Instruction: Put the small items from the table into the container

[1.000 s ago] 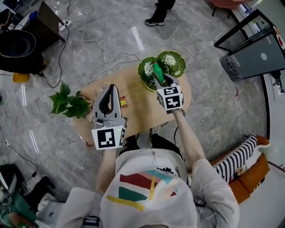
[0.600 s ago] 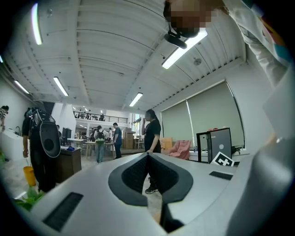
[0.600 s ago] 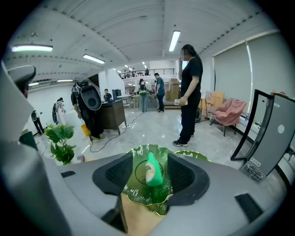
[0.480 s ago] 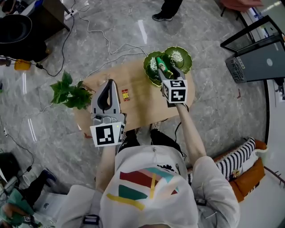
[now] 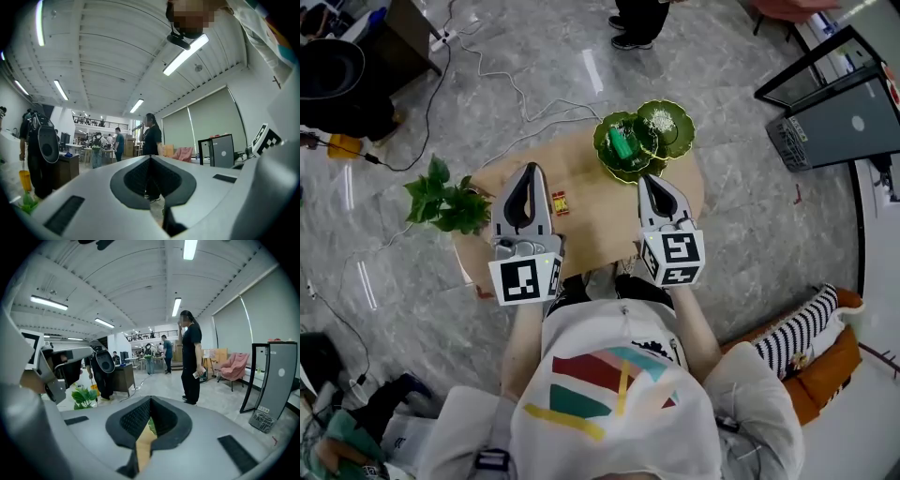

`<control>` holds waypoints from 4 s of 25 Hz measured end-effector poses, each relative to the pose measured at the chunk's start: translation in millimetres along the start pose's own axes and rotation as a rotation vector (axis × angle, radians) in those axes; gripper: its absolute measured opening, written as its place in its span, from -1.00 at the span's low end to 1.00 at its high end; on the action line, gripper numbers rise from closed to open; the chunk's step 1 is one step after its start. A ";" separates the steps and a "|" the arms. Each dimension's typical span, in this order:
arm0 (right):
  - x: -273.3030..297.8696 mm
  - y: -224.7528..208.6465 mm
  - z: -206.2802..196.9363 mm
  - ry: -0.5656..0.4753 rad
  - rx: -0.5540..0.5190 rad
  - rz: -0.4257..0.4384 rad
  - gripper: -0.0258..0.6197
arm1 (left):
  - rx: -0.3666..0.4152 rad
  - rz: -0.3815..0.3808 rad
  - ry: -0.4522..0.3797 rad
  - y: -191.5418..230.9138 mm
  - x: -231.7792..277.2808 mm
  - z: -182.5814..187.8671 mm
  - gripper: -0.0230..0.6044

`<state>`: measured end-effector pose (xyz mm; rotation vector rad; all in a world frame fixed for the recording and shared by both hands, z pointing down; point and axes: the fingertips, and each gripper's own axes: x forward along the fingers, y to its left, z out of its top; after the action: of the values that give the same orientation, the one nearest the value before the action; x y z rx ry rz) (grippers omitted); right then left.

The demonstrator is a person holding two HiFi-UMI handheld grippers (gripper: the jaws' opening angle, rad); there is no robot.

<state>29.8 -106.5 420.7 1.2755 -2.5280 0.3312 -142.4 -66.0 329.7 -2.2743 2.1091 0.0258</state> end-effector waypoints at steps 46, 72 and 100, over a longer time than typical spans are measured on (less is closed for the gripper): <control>220.0 147.4 -406.1 0.735 0.231 0.140 -0.42 | -0.056 0.217 0.277 121.3 -86.1 -251.4 -0.91; 64.3 112.0 -45.8 0.207 0.135 0.169 -0.85 | -0.037 0.111 0.045 60.2 -29.7 -22.1 -0.91; 58.6 -159.9 -1.6 0.052 0.186 -0.161 -0.85 | 0.029 -0.033 0.083 -48.6 48.3 -18.5 -0.91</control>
<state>126.4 -242.6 454.8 1.5077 -2.3779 0.5655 -90.6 -111.2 347.2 -2.3328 2.0954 -0.1014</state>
